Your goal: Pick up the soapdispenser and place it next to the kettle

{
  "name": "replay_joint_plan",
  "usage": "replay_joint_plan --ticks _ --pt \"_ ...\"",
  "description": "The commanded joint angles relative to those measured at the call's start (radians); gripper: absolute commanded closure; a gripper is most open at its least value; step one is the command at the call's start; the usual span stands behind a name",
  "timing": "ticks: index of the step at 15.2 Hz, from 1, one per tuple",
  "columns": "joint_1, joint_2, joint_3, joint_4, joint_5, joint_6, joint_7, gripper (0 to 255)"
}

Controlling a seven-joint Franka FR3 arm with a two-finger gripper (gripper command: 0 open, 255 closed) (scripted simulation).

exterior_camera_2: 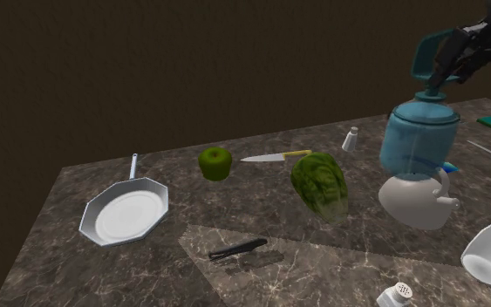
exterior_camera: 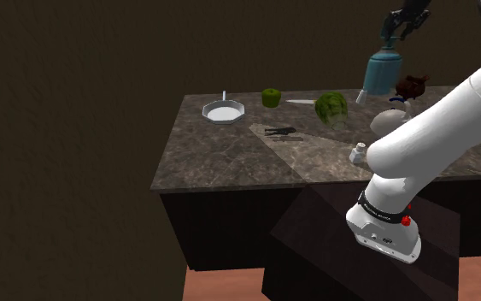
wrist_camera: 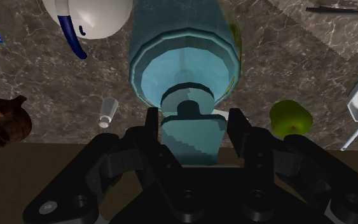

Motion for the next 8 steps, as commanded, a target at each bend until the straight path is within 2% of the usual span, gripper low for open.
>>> replay_joint_plan --ticks 1,8 --pt "-0.01 0.01 -0.043 0.021 0.009 -0.008 -0.058 255" --pt "-0.033 0.071 -0.202 0.106 0.063 -0.039 -0.256 255"
